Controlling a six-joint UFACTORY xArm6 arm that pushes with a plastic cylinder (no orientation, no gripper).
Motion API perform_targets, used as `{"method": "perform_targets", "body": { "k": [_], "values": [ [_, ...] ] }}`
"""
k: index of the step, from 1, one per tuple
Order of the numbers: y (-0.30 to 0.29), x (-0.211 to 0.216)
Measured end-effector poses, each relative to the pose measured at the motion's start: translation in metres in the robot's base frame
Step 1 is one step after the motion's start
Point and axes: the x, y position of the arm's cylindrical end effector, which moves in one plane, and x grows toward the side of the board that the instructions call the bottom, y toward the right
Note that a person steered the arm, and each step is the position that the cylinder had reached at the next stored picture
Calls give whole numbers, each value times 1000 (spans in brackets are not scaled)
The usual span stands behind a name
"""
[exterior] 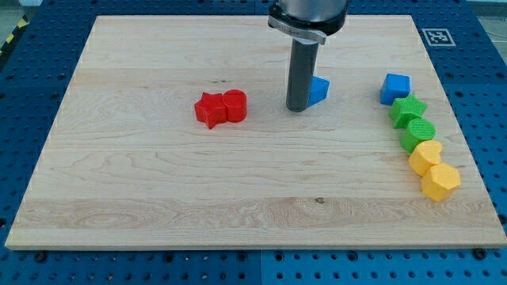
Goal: Move the blue triangle into the blue cube
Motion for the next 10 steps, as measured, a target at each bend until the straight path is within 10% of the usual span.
{"method": "perform_targets", "body": {
  "k": [1,8,10],
  "values": [
    [9,-51],
    [56,5],
    [77,-46]
  ]
}}
